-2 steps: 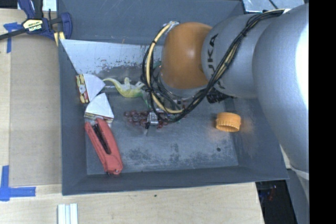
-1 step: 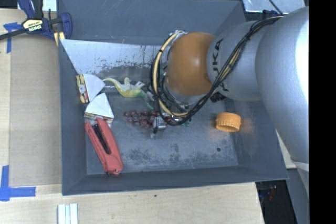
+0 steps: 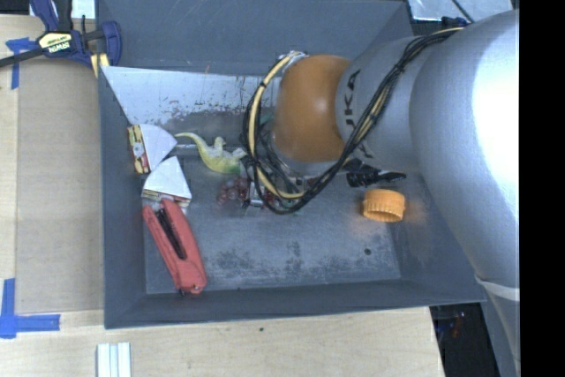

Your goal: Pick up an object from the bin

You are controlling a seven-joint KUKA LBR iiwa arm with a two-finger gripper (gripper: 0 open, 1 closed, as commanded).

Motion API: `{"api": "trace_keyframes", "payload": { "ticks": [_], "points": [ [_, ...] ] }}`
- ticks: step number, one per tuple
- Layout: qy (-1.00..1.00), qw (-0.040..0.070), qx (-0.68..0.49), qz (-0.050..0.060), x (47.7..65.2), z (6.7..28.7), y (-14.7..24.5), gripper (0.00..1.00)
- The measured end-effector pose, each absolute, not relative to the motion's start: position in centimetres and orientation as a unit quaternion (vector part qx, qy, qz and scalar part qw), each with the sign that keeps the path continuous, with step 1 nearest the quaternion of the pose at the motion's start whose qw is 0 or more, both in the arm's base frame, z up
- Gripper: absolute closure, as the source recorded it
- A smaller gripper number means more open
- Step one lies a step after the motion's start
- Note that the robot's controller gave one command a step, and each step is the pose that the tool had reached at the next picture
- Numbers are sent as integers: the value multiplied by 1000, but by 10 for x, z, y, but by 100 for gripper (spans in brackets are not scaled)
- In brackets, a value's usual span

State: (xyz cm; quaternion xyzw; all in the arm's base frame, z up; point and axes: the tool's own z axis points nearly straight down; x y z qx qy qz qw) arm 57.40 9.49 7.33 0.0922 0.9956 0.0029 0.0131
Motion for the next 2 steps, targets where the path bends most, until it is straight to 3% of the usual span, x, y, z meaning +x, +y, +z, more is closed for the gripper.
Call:
{"api": "trace_keyframes", "payload": {
  "ticks": [1,2],
  "points": [
    [996,13,92,3,574,73,95,100],
    [996,6,92,1,570,86,94,100]
  ]
}}
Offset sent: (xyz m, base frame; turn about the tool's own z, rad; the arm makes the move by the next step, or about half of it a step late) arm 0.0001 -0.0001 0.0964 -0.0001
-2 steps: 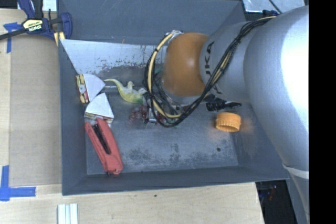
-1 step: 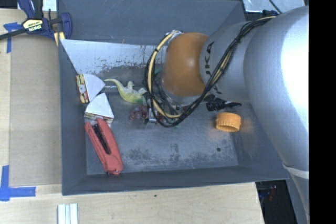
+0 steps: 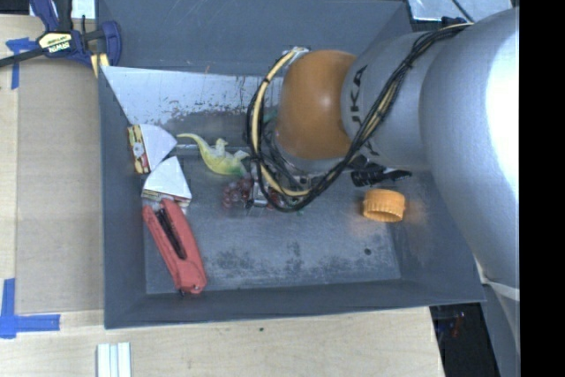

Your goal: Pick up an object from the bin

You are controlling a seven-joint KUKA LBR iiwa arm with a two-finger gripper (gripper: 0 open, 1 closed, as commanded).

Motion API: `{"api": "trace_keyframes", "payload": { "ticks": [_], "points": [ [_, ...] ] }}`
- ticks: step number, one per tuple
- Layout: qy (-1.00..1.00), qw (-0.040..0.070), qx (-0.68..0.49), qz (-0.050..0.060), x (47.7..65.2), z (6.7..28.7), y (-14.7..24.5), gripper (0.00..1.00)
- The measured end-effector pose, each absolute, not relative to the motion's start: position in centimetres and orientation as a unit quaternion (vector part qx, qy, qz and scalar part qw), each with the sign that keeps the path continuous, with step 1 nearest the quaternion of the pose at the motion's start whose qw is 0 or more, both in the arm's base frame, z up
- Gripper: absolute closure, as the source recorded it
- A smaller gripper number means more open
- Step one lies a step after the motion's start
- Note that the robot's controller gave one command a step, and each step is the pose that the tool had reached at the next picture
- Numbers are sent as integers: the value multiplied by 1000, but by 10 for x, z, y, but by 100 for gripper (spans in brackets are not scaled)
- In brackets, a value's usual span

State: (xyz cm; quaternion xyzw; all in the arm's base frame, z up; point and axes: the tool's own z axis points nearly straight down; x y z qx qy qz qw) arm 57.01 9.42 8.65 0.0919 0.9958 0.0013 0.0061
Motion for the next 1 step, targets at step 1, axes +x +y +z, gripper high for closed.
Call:
{"api": "trace_keyframes", "payload": {
  "ticks": [1],
  "points": [
    [996,7,91,2,571,131,94,100]
  ]
}}
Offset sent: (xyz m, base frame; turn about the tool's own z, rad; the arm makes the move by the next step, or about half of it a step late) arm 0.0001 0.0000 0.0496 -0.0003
